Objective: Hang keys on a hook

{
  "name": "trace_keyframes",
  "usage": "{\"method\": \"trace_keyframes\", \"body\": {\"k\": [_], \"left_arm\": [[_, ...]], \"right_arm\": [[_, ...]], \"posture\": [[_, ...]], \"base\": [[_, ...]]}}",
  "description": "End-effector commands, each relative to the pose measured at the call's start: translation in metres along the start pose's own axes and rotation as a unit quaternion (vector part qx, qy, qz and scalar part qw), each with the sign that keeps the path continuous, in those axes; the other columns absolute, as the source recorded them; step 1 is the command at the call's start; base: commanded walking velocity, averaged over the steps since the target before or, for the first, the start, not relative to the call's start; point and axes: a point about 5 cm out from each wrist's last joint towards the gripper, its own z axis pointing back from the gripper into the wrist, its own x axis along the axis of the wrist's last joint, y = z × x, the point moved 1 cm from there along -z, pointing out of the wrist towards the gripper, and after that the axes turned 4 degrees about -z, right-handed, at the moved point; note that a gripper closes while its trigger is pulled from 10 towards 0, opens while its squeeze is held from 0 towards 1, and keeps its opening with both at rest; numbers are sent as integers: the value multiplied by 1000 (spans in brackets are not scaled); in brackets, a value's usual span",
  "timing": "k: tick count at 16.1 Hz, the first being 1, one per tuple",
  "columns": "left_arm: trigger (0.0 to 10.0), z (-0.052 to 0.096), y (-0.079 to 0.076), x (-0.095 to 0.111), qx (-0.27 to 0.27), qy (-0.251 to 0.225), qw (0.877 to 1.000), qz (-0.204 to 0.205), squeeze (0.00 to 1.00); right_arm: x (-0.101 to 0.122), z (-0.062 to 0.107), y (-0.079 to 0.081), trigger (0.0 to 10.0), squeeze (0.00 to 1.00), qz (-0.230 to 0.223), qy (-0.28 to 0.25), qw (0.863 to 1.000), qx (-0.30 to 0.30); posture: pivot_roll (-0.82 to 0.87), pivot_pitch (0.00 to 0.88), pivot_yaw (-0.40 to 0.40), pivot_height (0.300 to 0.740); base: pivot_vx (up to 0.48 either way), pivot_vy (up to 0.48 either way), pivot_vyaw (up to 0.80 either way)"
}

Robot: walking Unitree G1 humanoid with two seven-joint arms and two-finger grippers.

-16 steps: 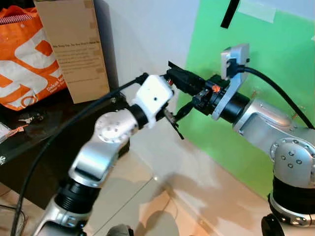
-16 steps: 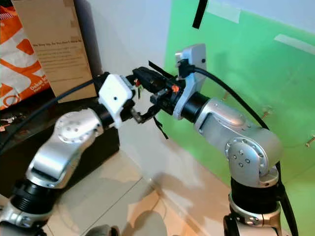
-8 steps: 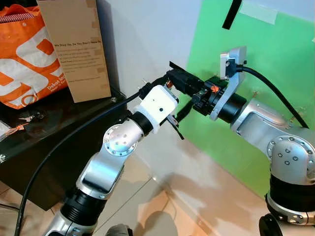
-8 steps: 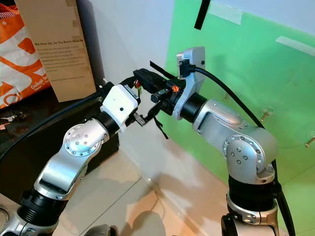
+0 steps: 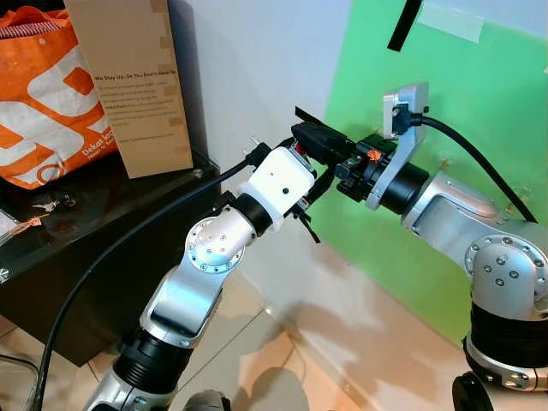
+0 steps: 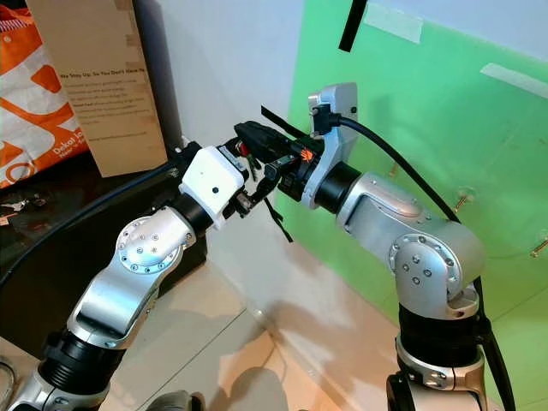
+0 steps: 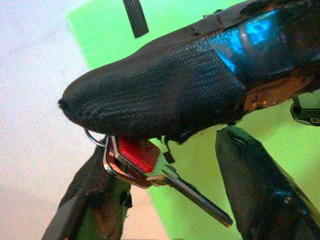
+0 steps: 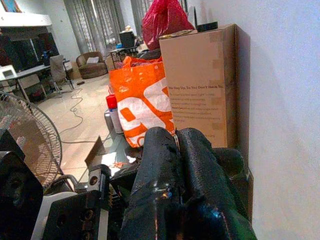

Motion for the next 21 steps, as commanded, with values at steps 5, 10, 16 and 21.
{"method": "trace_keyframes", "body": {"k": [5, 10, 16, 21], "left_arm": [[0, -2, -6, 1, 0, -2, 1000, 12, 0], [0, -1, -7, 1, 8, 2, 1000, 18, 0], [4941, 2, -4, 2, 15, 7, 1000, 10, 0], [10000, 5, -7, 3, 9, 0, 999, 32, 1000]], "right_arm": [[4, 2, -2, 10000, 0, 2, -7, 1000, -5], [2, 1, -3, 10000, 0, 2, -4, 1000, -9], [0, 0, -4, 10000, 0, 0, -2, 1000, -11], [0, -1, -4, 10000, 0, 1, -3, 1000, -12]], "posture": [[7, 0, -77, 740], [9, 0, -80, 740], [18, 0, -83, 740], [15, 0, -84, 740]], "base": [[0, 0, 0], [0, 0, 0], [0, 0, 0], [0, 0, 0]]}}
